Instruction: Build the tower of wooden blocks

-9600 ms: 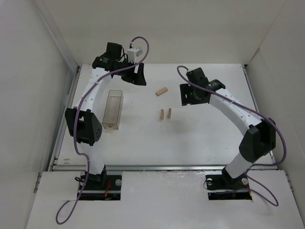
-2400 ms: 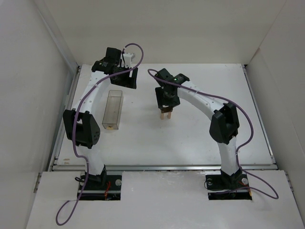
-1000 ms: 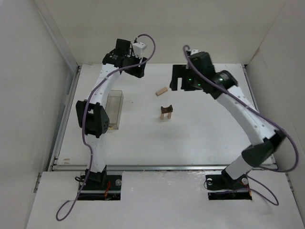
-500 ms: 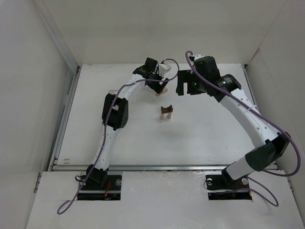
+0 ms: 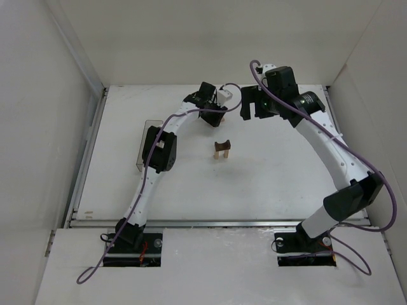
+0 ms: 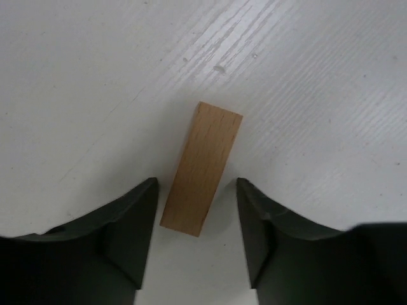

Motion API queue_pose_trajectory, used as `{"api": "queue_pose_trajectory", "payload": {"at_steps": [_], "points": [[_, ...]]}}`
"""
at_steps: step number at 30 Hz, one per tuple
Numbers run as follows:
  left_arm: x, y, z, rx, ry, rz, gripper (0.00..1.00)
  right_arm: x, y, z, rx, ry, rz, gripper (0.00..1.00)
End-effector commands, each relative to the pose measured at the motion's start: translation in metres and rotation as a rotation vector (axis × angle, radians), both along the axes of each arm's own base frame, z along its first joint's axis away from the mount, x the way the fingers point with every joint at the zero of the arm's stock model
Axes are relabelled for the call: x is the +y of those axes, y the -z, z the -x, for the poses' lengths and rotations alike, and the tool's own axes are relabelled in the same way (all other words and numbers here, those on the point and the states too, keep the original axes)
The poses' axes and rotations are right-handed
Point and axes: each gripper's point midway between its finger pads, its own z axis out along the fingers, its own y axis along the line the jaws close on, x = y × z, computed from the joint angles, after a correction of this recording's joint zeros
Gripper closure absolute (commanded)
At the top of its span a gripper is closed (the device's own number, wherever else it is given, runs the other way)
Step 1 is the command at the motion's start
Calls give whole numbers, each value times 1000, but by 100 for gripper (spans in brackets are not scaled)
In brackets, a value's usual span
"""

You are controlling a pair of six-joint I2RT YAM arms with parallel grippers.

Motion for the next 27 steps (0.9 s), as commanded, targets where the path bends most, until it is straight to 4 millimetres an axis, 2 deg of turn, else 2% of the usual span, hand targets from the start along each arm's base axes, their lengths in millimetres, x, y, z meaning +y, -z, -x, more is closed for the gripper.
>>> {"api": "queue_pose_trajectory", "payload": {"at_steps": [1, 3, 4, 5, 7, 11, 12, 15, 16, 17, 19, 20, 22, 23, 25, 26, 27], "points": [[-11, -12, 9, 31, 36, 57, 55, -3, -19, -9, -52, -20, -11, 6], [-9, -7, 10, 32, 39, 41, 73, -5, -19, -13, -49, -17, -17, 6], [-6, -7, 8, 20, 36, 25, 94, -5, -19, -14, -52, -22, -10, 6], [-4, -9, 7, 14, 28, 16, 100, -8, -15, -17, -42, -13, -6, 6], [4, -10, 4, -12, 18, -23, 100, -6, -15, -16, -40, -22, -12, 6], [13, -51, 0, -112, 49, -59, 100, -5, -15, -19, -46, -31, -29, 6], [13, -80, -2, -172, 74, -56, 100, -5, -11, -19, -38, -31, -25, 6], [16, -122, -1, -257, 109, -56, 100, -9, -3, -20, -35, -27, -16, 6], [19, -149, 3, -296, 117, -49, 100, -10, -1, -18, -31, -27, -15, 6], [22, -161, 6, -322, 139, -62, 100, -12, -3, -18, -43, -27, -26, 6], [27, -178, 17, -328, 168, -70, 100, -15, 3, -18, -43, -33, -26, 6], [28, -197, 26, -347, 184, -58, 100, -15, 1, -17, -52, -33, -29, 6], [31, -209, 43, -329, 234, -58, 100, -18, 7, -16, -50, -32, -35, 6], [34, -222, 54, -335, 254, -49, 100, -17, 7, -13, -47, -42, -42, 6], [27, -230, 76, -312, 335, -25, 100, -15, 9, -13, -48, -58, -41, 6], [32, -227, 90, -268, 356, -33, 100, -16, 11, -10, -47, -64, -32, 6], [24, -228, 106, -253, 391, -41, 100, -17, 14, -8, -41, -64, -30, 6]]}}
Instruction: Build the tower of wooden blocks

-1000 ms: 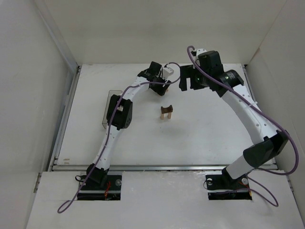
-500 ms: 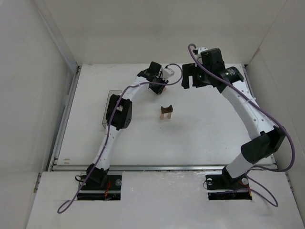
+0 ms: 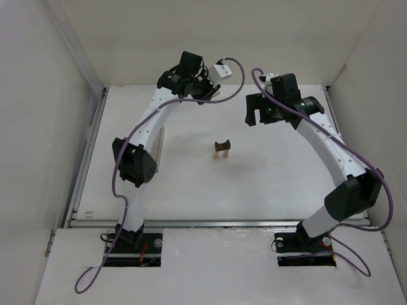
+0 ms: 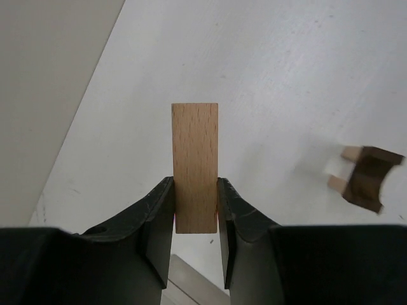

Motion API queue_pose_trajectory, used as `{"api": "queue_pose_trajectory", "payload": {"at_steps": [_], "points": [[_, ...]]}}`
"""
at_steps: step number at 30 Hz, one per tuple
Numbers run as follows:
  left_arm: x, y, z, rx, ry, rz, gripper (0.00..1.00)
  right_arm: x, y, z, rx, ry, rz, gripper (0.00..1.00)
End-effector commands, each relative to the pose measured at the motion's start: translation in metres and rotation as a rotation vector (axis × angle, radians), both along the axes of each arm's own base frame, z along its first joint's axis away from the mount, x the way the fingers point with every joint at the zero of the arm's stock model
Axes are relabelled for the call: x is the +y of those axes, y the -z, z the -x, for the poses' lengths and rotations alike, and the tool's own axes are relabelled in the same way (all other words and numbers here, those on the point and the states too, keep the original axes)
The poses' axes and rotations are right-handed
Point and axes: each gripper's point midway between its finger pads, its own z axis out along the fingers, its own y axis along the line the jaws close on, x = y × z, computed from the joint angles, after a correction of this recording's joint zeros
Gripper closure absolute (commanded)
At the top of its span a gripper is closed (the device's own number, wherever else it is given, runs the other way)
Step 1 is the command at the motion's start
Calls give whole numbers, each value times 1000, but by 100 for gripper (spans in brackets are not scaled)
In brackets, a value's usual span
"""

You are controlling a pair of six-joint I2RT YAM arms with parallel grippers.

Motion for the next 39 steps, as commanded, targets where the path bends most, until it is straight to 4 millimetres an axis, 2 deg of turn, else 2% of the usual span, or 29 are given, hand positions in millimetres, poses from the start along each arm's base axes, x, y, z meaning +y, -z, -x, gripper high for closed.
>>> {"api": "queue_pose_trajectory", "payload": {"at_steps": [1, 2, 4, 8, 11, 12, 17, 21, 27, 33, 39], "points": [[-10, -13, 62, 83, 163, -32, 100, 4, -34, -2, -130, -42, -39, 6], [-9, 0, 76, 141, 165, -50, 100, 2, -35, 2, -131, -42, -40, 6], [-21, 3, 95, 201, 191, -12, 100, -4, -40, 6, -155, -31, -47, 6], [-33, 30, 112, 311, 158, 21, 100, -13, -48, 8, -188, -4, -45, 6], [-42, 39, 125, 328, 178, 3, 100, -18, -46, 8, -179, 6, -41, 6], [-42, 43, 123, 324, 171, -4, 100, -18, -41, 10, -162, 6, -35, 6], [-37, 54, 121, 326, 152, -30, 100, -22, -45, 13, -171, 8, -43, 6], [-48, 64, 131, 346, 185, -37, 100, -22, -48, 15, -179, 8, -46, 6], [-44, 87, 130, 394, 82, -41, 100, -31, -42, 18, -175, 27, -23, 6], [-48, 80, 127, 349, 83, -28, 100, -35, -45, 18, -183, 37, -25, 6], [-46, 83, 128, 357, 82, -34, 100, -37, -37, 19, -164, 38, -24, 6]]}}
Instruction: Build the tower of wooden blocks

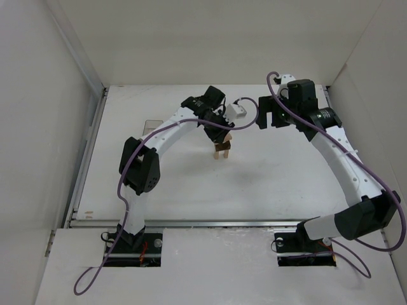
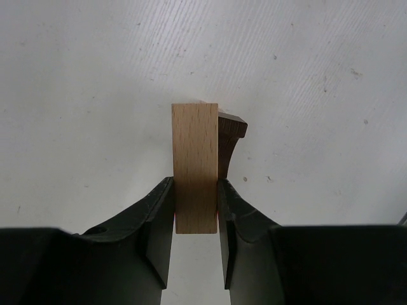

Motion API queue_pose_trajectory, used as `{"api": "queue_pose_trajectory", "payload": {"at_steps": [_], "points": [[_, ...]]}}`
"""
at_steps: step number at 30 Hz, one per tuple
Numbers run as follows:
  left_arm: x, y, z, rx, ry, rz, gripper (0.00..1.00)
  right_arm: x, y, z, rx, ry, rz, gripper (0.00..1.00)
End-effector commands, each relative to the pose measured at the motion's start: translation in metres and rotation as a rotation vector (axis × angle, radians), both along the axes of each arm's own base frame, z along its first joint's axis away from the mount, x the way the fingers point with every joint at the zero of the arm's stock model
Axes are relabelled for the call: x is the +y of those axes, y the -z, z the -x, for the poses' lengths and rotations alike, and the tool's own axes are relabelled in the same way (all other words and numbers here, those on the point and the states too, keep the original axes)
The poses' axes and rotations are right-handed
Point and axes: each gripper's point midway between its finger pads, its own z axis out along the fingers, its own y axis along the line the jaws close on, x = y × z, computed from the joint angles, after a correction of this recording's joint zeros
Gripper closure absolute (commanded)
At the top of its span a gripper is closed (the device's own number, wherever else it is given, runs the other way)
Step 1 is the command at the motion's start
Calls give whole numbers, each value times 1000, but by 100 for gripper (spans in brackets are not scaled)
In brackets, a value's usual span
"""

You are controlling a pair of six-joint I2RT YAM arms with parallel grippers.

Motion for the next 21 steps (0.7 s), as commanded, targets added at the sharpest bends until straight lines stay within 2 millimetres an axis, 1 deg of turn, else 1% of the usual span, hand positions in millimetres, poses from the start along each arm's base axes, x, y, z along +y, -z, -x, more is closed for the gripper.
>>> {"api": "queue_pose_trajectory", "payload": {"at_steps": [1, 4, 7, 9, 10, 11, 12, 13, 14, 15, 17, 20, 21], "points": [[-2, -21, 2, -39, -3, 38, 100, -4, -14, -3, -61, 1, -9, 6], [-8, -22, 7, -29, 16, 50, 100, -4, -14, -3, -61, 1, -9, 6], [-9, -22, 11, -17, 38, 58, 100, -4, -14, -3, -61, 1, -9, 6], [-7, -22, 12, -24, 48, 56, 100, -4, -14, -3, -61, 1, -9, 6], [-7, -27, 12, -39, 59, 59, 100, -4, -14, -3, -61, 1, -9, 6], [-6, -23, 13, -40, 70, 51, 100, -4, -14, -3, -61, 1, -9, 6], [-5, -28, 14, -48, 70, 57, 100, -4, -14, -3, -61, 1, -9, 6], [-4, -25, 14, -49, 81, 49, 100, -4, -14, -3, -61, 1, -9, 6], [-3, -30, 15, -65, 89, 54, 100, -4, -14, -3, -61, 1, -9, 6], [-2, -27, 16, -56, 90, 48, 100, -4, -10, -2, -53, 1, -6, 6], [-1, -26, 15, -66, 92, 40, 100, -4, -10, -2, -52, 1, -6, 6], [2, -19, 18, -49, 92, 28, 100, -3, -10, -2, -51, -7, -12, 6], [-1, -19, 21, -48, 101, 28, 100, -3, -10, -2, -51, -7, -12, 6]]}}
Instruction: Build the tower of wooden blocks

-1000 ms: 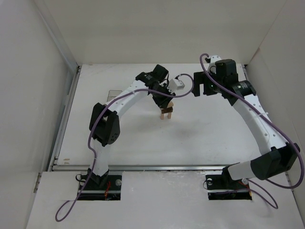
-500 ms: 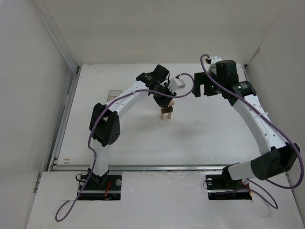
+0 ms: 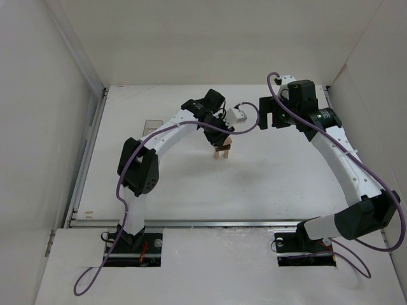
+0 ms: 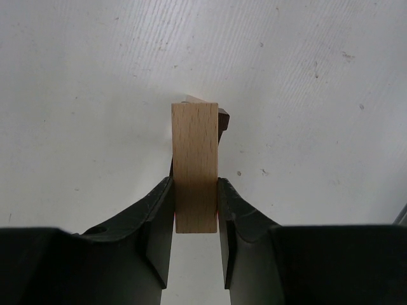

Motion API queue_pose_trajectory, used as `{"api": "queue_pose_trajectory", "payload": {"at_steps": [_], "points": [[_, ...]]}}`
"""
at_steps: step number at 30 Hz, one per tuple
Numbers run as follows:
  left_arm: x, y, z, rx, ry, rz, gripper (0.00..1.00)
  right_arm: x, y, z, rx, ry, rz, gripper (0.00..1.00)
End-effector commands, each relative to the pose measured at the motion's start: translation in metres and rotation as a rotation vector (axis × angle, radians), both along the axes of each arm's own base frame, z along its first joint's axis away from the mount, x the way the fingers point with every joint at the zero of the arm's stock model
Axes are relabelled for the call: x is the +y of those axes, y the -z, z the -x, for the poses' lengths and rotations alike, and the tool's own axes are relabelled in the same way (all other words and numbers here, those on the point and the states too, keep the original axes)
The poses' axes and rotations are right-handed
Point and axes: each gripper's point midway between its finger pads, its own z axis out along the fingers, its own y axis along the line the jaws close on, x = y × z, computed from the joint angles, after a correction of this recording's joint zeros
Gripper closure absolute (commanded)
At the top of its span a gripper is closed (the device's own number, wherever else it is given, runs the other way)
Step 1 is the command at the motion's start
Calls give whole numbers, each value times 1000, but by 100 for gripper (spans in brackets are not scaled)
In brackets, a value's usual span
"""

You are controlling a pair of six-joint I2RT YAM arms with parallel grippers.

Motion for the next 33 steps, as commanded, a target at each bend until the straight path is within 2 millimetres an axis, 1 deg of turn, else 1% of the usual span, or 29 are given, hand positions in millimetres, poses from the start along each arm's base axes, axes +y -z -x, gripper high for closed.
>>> {"api": "queue_pose_trajectory", "payload": {"at_steps": [1, 8, 9, 10, 13, 14, 17, 18, 21, 23, 24, 27, 31, 32, 33], "points": [[-2, -26, 10, -46, 40, 37, 100, 0, -16, -2, -64, -12, -15, 6], [0, -20, 10, -49, 43, 23, 100, -3, -16, -3, -64, -3, -14, 6], [-1, -16, 13, -45, 47, 11, 98, -3, -16, -3, -64, -3, -14, 6], [-2, -17, 11, -54, 47, 17, 91, -3, -16, -3, -64, -3, -14, 6], [1, -16, 8, -72, 42, -1, 84, -3, -16, -3, -64, -3, -14, 6], [2, -16, 7, -77, 37, -9, 79, -3, -16, -3, -64, -3, -14, 6], [2, -16, 7, -77, 37, -9, 73, -3, -16, -3, -64, -3, -14, 6], [1, -19, 5, -84, 37, -3, 72, -3, -16, -3, -64, -3, -14, 6], [-1, -23, 4, -93, 37, 4, 72, -4, -19, -2, -73, -3, -17, 6], [-2, -29, 2, -101, 36, 10, 75, -4, -19, -2, -73, -3, -17, 6], [-2, -29, 2, -107, 45, 8, 75, -4, -19, -2, -73, -3, -17, 6], [-3, -39, 4, -123, 82, 21, 77, -4, -19, -2, -73, -3, -17, 6], [1, -37, 5, -143, 135, -1, 78, -2, -19, -1, -71, -11, -22, 6], [1, -41, 4, -159, 147, 1, 78, -2, -19, -1, -71, -11, -22, 6], [1, -40, 7, -156, 164, 0, 78, -2, -19, -1, -71, -11, -22, 6]]}}
